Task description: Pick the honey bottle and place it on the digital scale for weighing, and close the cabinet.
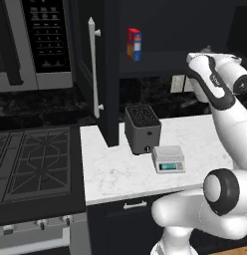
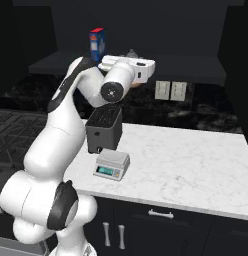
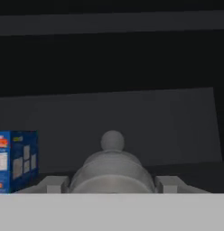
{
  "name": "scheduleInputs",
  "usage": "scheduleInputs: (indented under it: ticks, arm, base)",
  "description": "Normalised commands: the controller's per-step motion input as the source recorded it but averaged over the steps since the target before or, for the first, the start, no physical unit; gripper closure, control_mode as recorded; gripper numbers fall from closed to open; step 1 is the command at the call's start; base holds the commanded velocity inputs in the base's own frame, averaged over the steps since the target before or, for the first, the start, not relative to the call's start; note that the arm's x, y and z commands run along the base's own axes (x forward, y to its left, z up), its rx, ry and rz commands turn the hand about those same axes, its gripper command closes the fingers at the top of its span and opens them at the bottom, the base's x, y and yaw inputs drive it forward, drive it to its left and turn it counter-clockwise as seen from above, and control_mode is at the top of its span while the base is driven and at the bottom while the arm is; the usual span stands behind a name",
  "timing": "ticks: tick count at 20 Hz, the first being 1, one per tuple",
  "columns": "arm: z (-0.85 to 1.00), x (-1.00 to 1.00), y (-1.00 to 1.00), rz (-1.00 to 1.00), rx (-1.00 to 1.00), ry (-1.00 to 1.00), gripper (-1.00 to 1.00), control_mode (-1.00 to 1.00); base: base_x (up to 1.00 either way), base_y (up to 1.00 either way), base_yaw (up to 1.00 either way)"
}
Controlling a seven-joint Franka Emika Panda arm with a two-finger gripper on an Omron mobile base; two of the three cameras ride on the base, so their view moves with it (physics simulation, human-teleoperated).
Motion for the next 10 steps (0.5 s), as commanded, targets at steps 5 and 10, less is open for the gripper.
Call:
scheduleInputs:
  ticks: [5, 10]
  arm:
    - [0.06, -1.00, -0.01, 0.21, 0.00, 0.35, 1.00, -1.00]
    - [-0.20, -0.66, -0.01, 0.31, 0.05, 0.31, 1.00, -1.00]
  base:
    - [0.00, 0.00, 0.00]
    - [0.00, 0.00, 0.00]
